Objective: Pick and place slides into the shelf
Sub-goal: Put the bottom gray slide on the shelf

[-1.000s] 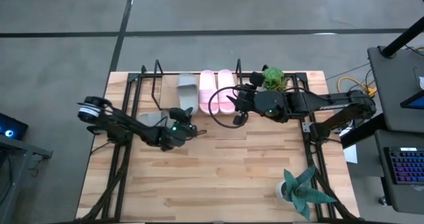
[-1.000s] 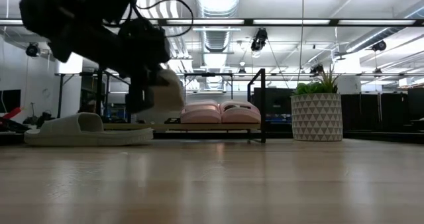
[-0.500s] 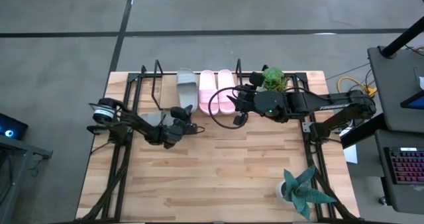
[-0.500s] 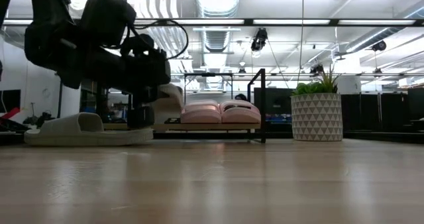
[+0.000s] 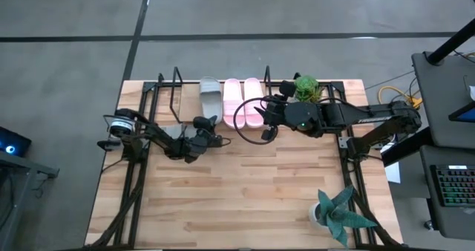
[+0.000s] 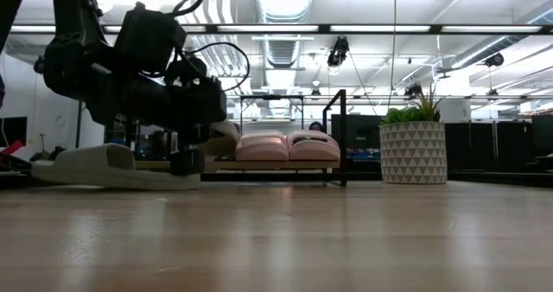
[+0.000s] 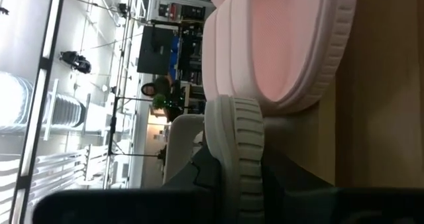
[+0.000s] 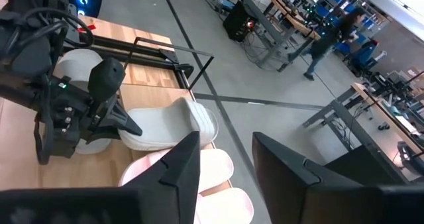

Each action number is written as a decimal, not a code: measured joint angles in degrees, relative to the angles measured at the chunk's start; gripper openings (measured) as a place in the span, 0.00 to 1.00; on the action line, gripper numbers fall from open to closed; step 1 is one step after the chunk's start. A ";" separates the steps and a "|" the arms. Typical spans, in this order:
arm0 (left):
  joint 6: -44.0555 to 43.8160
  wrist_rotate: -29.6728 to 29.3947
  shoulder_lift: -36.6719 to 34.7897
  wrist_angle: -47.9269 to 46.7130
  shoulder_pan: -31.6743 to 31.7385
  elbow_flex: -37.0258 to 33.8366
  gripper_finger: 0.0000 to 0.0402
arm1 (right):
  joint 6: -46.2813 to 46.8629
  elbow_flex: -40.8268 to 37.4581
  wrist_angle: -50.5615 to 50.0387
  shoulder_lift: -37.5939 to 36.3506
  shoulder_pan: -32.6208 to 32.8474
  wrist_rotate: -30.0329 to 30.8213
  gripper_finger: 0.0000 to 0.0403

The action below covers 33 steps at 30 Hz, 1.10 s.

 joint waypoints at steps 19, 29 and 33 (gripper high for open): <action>-2.97 3.20 -1.17 -2.17 0.02 -0.14 0.47 | -0.04 -0.04 -0.01 0.00 0.00 -0.13 0.30; -18.49 12.11 -6.55 -21.17 -0.09 2.73 0.52 | -0.04 -0.04 0.01 0.00 0.00 -0.13 0.30; -18.80 15.96 -10.82 -21.80 -0.74 2.52 0.52 | -0.04 -0.06 0.01 0.00 0.00 -0.11 0.31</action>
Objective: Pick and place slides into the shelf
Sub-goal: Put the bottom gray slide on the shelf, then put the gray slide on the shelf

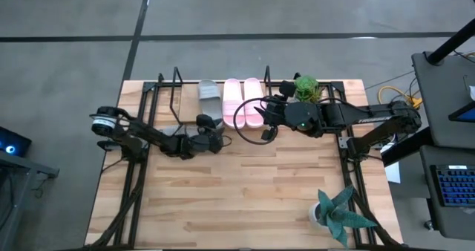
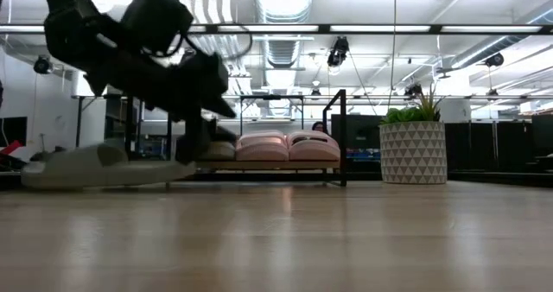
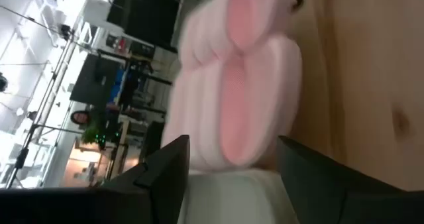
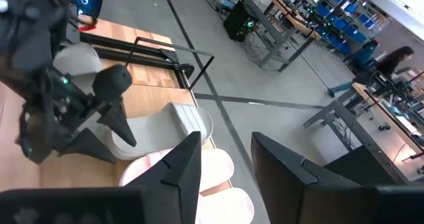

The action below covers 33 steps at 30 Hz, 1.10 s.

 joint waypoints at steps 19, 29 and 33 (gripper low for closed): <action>-10.99 3.25 -20.33 -18.89 0.10 0.34 0.52 | 0.02 -0.01 -0.10 0.00 0.00 -0.02 0.30; -34.20 3.59 -29.76 -39.24 -1.99 0.52 0.52 | 0.02 -0.01 -0.41 0.00 0.02 -0.37 0.26; -44.26 8.50 -32.60 -48.17 -3.51 1.69 0.52 | 0.04 -0.01 -0.83 0.00 0.02 -2.93 0.25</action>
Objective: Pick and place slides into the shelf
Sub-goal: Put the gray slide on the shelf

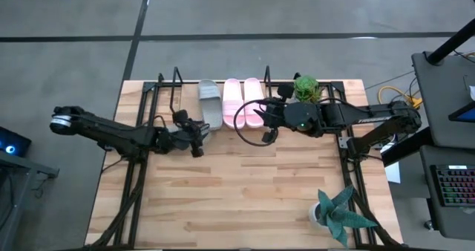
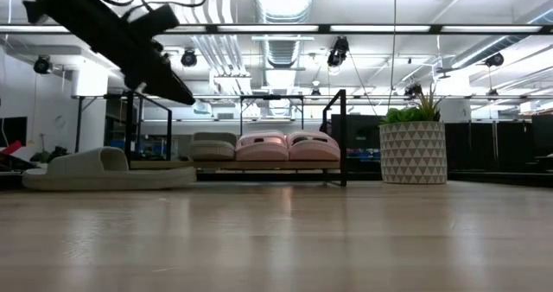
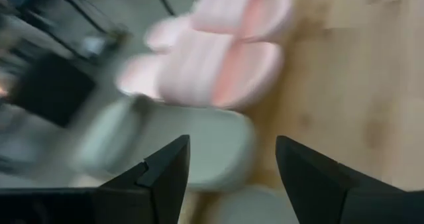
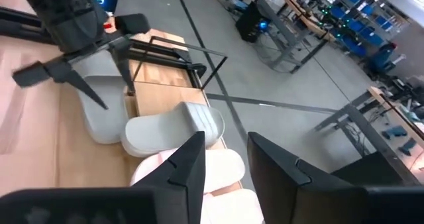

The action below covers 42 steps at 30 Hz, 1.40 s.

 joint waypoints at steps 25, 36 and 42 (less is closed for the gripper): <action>-50.03 16.70 4.13 -48.59 -0.59 19.34 0.52 | -1.19 -0.02 -1.99 0.02 -0.04 -0.13 0.21; -63.36 10.66 19.19 -69.04 -0.21 24.59 0.52 | -1.31 -0.43 -1.97 0.02 -0.04 -0.13 0.20; -66.80 9.87 24.60 -68.29 0.12 24.33 0.52 | -1.30 -1.10 -1.97 0.02 -0.04 -0.13 0.19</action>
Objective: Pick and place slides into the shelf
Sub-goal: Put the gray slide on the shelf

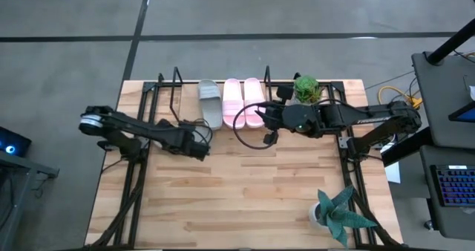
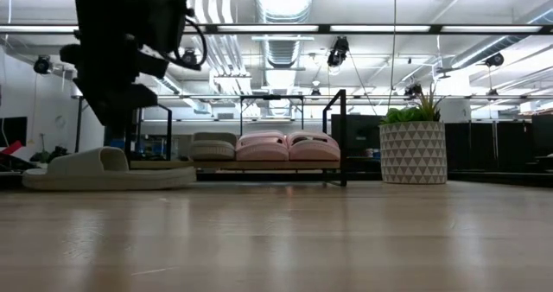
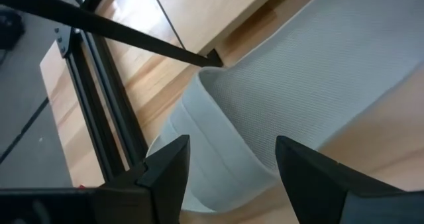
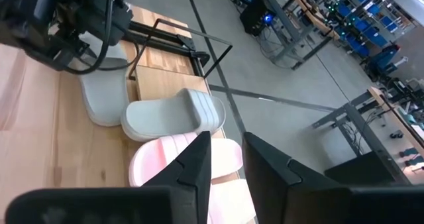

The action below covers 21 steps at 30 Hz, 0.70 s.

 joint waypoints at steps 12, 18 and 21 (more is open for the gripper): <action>-5.33 -0.45 5.73 1.12 1.65 -0.60 0.52 | -0.30 -2.03 0.03 0.00 0.00 0.02 0.20; -6.59 -0.61 8.45 1.24 2.63 -1.16 0.52 | -0.32 -2.04 0.03 0.00 0.00 0.02 0.18; -6.67 -0.71 10.51 1.37 3.03 -1.29 0.52 | -0.31 -2.04 0.02 0.00 0.00 0.02 0.17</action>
